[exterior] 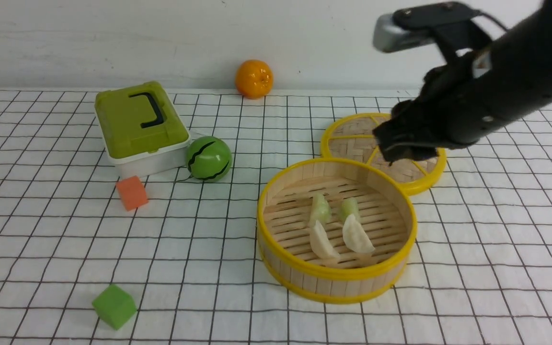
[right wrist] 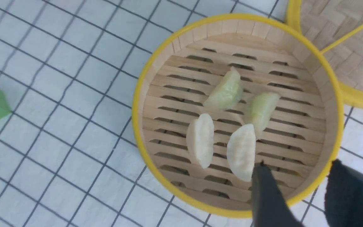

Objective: Put the dumplings into the steamer on the table with the white tablecloth.

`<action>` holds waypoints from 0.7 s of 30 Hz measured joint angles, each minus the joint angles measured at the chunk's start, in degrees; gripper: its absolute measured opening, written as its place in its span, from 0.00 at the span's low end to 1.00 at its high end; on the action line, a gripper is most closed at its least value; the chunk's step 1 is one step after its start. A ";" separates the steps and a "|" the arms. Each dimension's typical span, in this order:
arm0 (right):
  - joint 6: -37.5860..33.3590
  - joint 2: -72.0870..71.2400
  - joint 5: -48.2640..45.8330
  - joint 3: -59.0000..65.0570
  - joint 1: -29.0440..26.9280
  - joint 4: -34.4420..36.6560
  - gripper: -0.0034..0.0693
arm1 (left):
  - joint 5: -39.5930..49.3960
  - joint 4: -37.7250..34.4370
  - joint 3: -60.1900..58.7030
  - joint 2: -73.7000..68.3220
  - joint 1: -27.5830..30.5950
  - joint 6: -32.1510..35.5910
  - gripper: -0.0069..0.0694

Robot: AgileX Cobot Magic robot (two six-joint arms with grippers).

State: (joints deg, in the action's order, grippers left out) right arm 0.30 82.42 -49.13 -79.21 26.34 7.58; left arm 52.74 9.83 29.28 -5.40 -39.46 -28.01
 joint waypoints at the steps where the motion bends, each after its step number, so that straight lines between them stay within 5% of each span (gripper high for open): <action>1: -0.30 -2.53 0.98 1.84 0.00 0.24 0.36 | 0.00 0.70 0.00 0.28 0.00 0.00 0.19; 10: -0.97 -31.48 22.86 27.20 0.00 1.67 0.05 | 0.05 2.30 0.00 0.63 0.00 0.00 0.19; 21: -0.97 -46.00 33.20 38.99 0.00 1.71 0.02 | 0.05 2.33 0.00 0.63 0.00 0.00 0.20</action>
State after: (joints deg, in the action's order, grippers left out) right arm -0.67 36.42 -15.94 -40.23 26.34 9.29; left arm 52.80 12.16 29.28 -4.78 -39.46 -28.01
